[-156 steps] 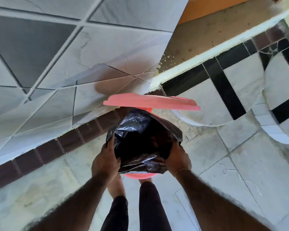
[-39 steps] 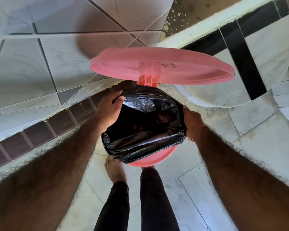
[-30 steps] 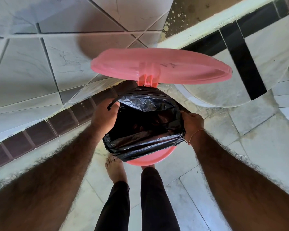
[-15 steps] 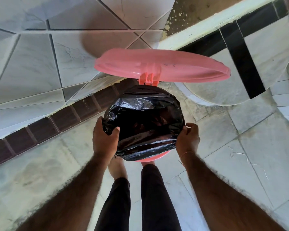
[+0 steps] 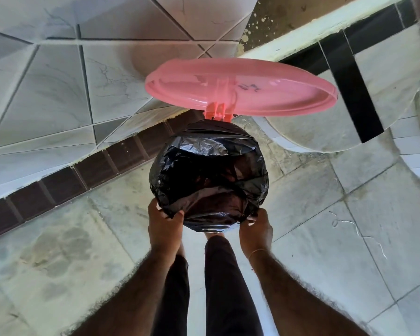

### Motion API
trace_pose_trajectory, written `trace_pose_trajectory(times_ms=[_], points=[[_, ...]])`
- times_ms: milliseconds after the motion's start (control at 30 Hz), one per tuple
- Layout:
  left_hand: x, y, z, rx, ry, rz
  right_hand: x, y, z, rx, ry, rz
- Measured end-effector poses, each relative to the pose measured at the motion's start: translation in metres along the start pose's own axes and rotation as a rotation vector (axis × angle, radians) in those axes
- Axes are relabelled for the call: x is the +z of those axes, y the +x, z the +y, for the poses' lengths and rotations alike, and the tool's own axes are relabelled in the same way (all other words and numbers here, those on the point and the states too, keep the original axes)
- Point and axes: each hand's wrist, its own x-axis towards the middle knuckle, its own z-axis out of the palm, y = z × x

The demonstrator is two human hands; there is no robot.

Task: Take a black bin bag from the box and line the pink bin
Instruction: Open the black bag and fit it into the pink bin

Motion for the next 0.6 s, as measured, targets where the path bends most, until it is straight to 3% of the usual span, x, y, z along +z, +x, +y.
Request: trace_pose_trajectory(times_ms=[233, 333, 433, 600], points=[[0.003, 0.0, -0.014, -0.196, -0.319, -0.133, 0.014, -0.015, 0.02, -0.226, -0.362, 0.015], [-0.006, 0.01, -0.026, -0.224, -0.33, -0.212, 0.014, -0.02, 0.028, -0.34, -0.619, -0.126], [-0.009, 0.014, -0.026, -0.223, -0.206, -0.153, 0.013, -0.022, 0.036, -0.402, -0.871, -0.284], [-0.003, 0.027, -0.025, -0.163, 0.133, -0.081, 0.007, -0.01, 0.041, -0.38, -1.023, -0.419]])
